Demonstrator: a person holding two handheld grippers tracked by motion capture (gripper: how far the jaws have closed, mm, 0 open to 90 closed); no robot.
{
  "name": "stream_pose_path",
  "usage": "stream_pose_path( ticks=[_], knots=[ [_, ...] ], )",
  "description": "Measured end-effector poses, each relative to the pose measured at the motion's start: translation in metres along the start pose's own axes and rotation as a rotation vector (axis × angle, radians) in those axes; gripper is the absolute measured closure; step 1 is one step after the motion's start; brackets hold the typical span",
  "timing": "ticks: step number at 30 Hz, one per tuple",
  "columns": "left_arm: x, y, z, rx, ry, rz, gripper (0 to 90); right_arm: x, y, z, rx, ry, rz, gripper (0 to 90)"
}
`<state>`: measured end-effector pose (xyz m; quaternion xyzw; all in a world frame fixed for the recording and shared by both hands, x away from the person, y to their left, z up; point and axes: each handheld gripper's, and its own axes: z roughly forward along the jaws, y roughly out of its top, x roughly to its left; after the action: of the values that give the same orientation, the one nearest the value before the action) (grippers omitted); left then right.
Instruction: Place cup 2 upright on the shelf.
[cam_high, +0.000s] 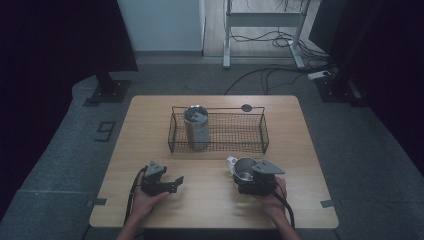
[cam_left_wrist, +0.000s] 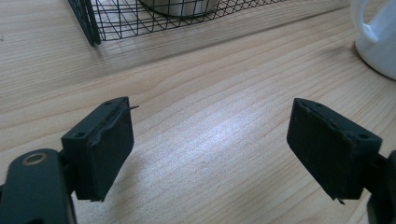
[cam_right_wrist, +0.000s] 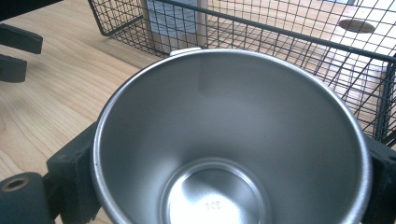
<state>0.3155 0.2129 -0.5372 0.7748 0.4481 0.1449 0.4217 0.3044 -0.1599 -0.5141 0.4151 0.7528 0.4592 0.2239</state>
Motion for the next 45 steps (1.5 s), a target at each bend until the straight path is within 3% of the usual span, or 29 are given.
stream_pose_path(
  ticks=[12,22,29,45],
  knots=[
    [-0.001,-0.002,0.001,0.019,0.026,0.023,15.2,0.001,0.004,-0.006,-0.025,-0.001,0.007,6.4],
    [0.001,-0.002,0.000,0.014,0.032,0.016,15.2,-0.003,0.010,-0.018,-0.050,0.014,0.014,6.5],
    [-0.003,-0.002,0.001,0.019,0.024,0.032,15.2,-0.007,0.020,-0.027,-0.071,0.012,0.010,6.5],
    [-0.003,-0.002,0.000,0.019,0.033,0.021,15.1,-0.012,0.040,-0.043,-0.109,0.024,0.001,6.5]
  ],
)
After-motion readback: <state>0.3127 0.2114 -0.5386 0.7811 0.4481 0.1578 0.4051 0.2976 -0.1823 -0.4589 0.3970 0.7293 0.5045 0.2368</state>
